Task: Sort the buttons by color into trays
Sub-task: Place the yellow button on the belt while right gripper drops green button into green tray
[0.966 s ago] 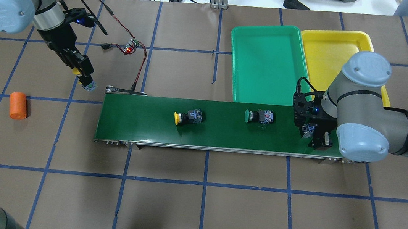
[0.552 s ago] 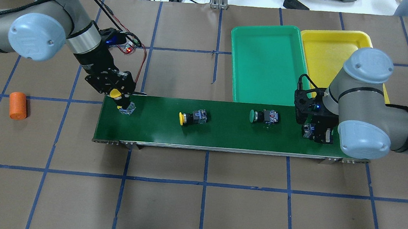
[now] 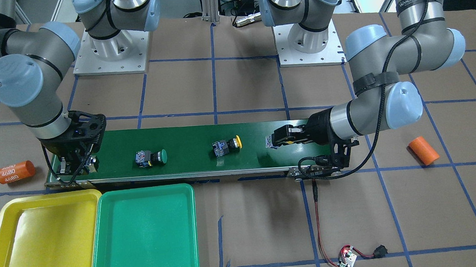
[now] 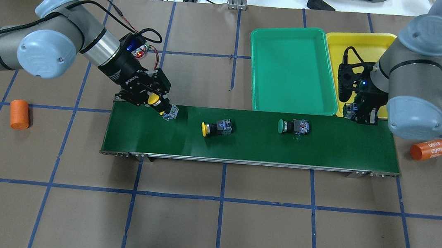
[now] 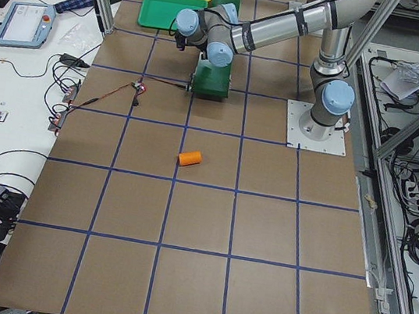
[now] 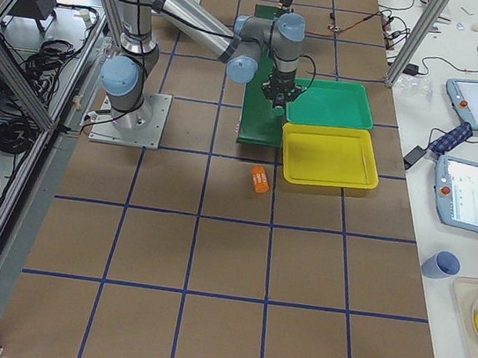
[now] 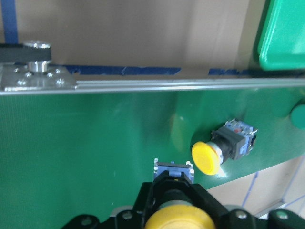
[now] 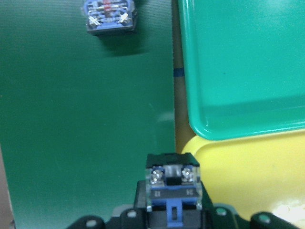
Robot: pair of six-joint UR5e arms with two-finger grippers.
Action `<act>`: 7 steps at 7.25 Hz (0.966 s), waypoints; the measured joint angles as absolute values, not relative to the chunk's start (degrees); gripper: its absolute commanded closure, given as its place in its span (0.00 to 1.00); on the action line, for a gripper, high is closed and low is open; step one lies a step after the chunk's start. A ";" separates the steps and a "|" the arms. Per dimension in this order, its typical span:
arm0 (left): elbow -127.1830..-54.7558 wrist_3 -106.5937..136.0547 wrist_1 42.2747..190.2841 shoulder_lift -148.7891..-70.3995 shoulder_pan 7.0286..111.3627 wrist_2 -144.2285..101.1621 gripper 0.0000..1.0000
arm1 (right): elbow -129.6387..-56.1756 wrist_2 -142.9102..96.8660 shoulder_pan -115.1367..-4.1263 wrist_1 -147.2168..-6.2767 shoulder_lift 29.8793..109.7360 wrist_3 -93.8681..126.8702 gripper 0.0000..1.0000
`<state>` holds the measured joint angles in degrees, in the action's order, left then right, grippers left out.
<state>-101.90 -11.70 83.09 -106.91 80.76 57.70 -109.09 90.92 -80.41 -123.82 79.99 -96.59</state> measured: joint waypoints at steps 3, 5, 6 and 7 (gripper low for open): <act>-104.22 -16.57 82.63 -107.31 78.13 57.15 0.14 | -100.26 87.00 -82.79 -126.66 69.42 -94.46 0.50; -104.50 -16.44 82.09 -107.78 77.99 57.11 0.03 | -94.66 85.42 -87.49 -130.22 61.03 -93.59 0.00; -104.55 -16.35 81.92 -107.99 77.97 57.14 0.02 | -93.82 85.34 -88.24 -130.35 59.61 -93.64 0.00; -104.57 -16.34 81.86 -108.12 77.94 57.16 0.00 | -93.55 85.40 -88.33 -129.73 59.60 -93.90 0.00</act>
<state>-104.57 -16.34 81.86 -108.12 77.94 57.16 -93.55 85.40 -88.33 -129.73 59.60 -93.90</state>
